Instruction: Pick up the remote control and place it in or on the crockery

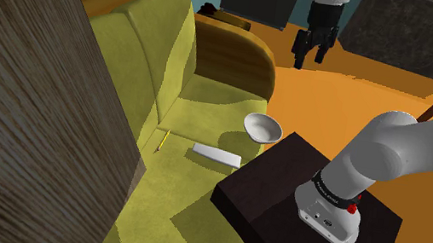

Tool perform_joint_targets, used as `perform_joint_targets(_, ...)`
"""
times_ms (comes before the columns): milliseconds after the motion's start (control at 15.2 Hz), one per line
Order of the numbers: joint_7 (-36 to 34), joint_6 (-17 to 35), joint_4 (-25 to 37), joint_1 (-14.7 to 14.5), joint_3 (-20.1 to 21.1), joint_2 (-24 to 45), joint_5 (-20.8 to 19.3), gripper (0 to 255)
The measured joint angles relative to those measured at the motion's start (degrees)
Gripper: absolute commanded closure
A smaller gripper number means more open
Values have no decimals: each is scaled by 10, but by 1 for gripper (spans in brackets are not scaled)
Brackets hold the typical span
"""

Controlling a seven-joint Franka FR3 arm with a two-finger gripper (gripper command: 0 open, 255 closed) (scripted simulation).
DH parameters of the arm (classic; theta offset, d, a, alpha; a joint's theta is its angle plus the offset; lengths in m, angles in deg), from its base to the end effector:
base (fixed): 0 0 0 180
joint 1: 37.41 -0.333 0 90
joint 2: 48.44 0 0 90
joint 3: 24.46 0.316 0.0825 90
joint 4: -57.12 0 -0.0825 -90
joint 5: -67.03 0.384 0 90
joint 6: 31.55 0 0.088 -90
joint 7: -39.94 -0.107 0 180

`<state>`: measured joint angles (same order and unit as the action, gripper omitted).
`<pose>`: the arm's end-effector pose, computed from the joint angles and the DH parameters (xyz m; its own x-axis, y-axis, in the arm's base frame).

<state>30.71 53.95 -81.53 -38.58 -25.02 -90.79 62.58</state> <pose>0.3054 -0.0062 0.5407 0.9730 -0.1520 -0.1735 -0.1362 -0.9857 0.0997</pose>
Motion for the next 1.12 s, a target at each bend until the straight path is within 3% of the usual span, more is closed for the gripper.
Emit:
perform_joint_targets(132, 3, 10, -8, -2, 0, 0, 0, 0)
perform_joint_targets(330, 24, 66, -53, -13, -4, 5, -1, 0)
perform_joint_targets(858, 79, 259, -160, -50, -9, 67, 0, 0)
perform_joint_targets(1122, 109, 372, -198, -67, -12, 130, -1, 0)
